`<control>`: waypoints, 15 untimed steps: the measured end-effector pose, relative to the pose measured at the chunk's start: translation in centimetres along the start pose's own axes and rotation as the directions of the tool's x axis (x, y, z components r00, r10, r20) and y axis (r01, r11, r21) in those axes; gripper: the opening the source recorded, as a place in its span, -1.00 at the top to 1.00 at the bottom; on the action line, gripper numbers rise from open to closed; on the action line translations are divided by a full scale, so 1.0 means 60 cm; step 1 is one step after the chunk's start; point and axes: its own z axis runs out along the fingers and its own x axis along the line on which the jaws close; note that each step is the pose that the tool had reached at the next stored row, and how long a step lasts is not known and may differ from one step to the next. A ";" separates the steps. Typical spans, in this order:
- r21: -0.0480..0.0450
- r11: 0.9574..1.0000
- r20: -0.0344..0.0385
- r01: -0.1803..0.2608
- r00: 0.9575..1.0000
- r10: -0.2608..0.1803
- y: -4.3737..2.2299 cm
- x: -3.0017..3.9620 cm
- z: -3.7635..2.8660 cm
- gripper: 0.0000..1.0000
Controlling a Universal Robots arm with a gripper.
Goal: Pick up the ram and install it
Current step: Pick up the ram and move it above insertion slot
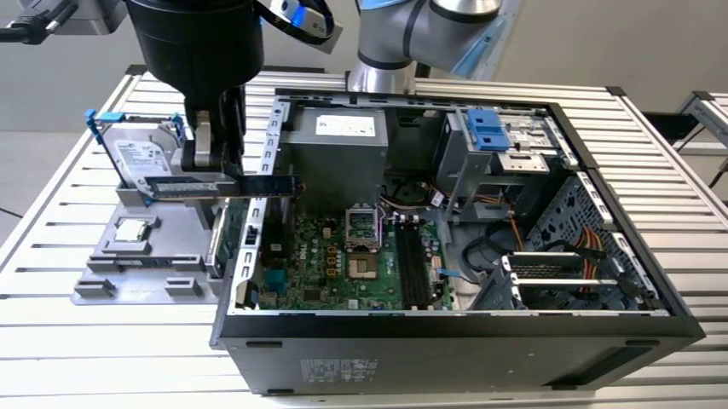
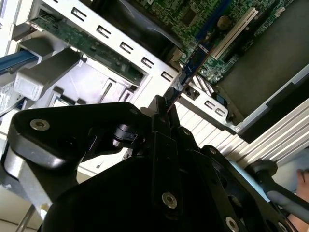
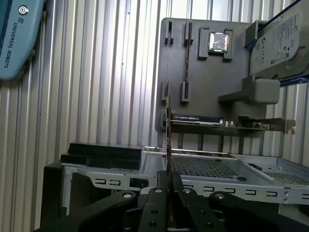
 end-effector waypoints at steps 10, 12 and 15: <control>0.000 1.000 0.000 0.000 1.000 0.000 -0.017 0.001 -0.001 1.00; 0.000 1.000 0.000 0.000 1.000 0.000 -0.021 0.001 -0.001 1.00; 0.000 1.000 0.000 0.000 1.000 0.000 -0.028 0.001 -0.001 1.00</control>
